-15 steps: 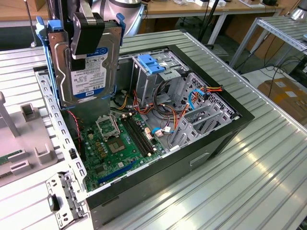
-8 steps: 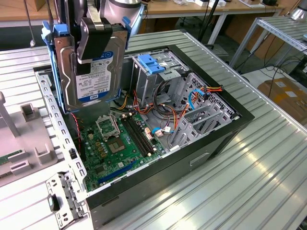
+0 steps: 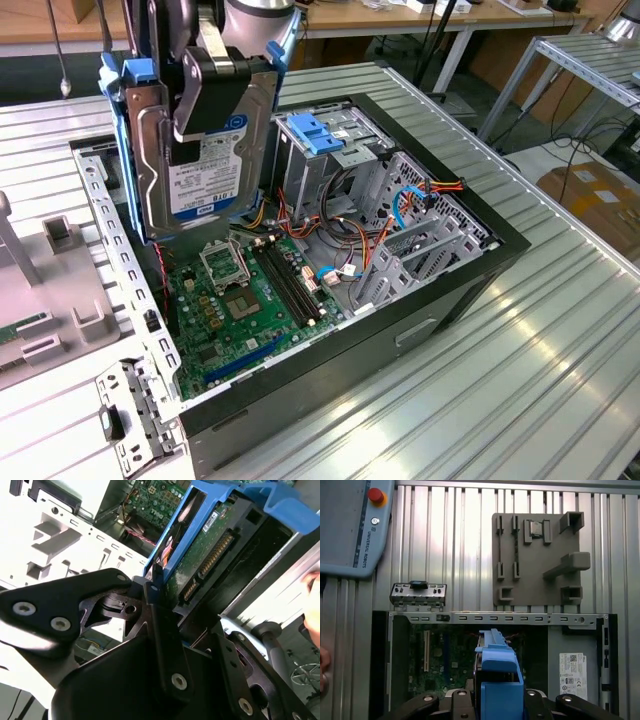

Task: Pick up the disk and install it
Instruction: 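Pick up the disk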

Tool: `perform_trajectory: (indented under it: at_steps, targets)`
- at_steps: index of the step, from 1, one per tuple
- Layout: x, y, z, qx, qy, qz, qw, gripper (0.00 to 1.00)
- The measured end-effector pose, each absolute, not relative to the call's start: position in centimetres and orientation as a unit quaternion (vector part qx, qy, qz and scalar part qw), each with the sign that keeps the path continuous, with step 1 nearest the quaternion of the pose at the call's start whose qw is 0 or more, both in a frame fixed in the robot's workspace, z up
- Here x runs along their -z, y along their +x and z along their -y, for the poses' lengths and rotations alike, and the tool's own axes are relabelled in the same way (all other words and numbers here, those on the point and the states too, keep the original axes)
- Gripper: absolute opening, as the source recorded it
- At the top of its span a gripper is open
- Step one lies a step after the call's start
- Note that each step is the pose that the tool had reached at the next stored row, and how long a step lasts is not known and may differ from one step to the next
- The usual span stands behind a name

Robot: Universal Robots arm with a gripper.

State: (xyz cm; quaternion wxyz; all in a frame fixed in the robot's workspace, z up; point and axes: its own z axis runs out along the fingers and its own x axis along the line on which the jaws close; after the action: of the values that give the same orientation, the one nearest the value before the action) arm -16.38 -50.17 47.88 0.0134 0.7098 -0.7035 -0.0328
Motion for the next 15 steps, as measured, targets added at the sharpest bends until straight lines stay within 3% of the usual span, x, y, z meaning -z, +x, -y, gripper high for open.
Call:
perform_trajectory:
  at_steps: [15]
  targets:
    - [-47.8,-15.6,52.3,0.033,0.710,0.704,0.013,0.36]
